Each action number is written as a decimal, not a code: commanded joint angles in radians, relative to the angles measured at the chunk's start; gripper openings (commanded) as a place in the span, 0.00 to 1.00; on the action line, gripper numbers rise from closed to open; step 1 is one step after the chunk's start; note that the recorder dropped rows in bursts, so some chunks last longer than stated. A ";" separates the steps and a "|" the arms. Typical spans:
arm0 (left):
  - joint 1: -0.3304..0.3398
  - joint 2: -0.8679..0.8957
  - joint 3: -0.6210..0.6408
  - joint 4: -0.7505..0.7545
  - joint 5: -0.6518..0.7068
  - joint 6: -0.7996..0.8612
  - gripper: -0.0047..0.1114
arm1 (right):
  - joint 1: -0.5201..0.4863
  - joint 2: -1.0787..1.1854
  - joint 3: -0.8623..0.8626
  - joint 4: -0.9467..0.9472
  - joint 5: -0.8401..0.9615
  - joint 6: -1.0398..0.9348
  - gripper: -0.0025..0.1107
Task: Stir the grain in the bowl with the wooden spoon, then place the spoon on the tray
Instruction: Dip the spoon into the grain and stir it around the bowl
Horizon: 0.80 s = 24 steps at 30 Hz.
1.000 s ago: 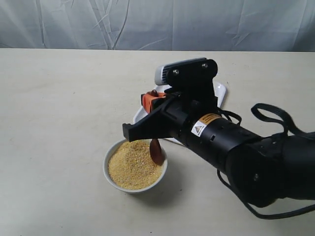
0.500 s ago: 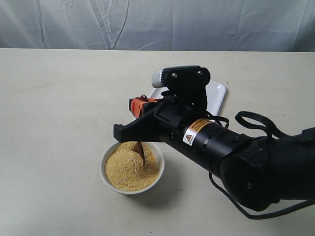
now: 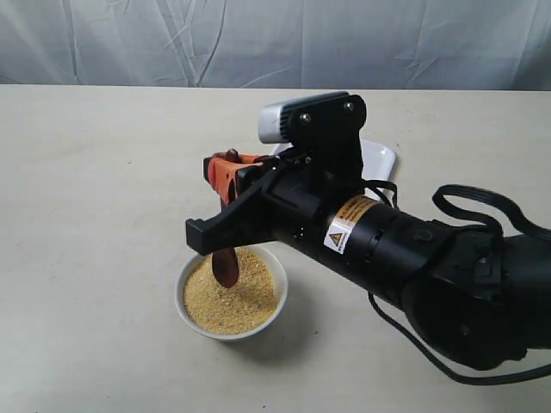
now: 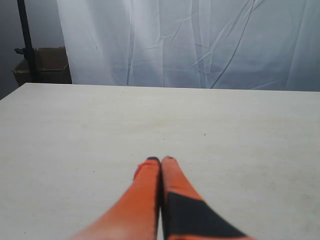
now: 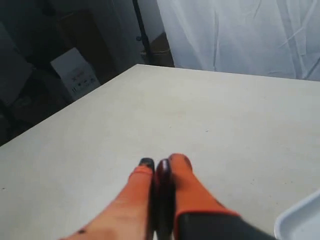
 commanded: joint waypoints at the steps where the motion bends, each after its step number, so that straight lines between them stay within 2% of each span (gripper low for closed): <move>1: -0.001 -0.005 0.003 -0.002 -0.007 0.002 0.04 | -0.003 0.001 0.003 -0.027 -0.010 0.015 0.01; 11: -0.001 -0.005 0.003 -0.002 -0.007 0.002 0.04 | -0.003 0.096 0.003 -0.079 -0.008 0.064 0.01; 17: -0.001 -0.005 0.003 -0.002 -0.007 0.002 0.04 | -0.003 0.091 0.003 0.060 -0.003 -0.063 0.01; 24: -0.001 -0.005 0.003 -0.002 -0.007 0.002 0.04 | -0.003 -0.002 0.003 0.094 -0.010 -0.075 0.01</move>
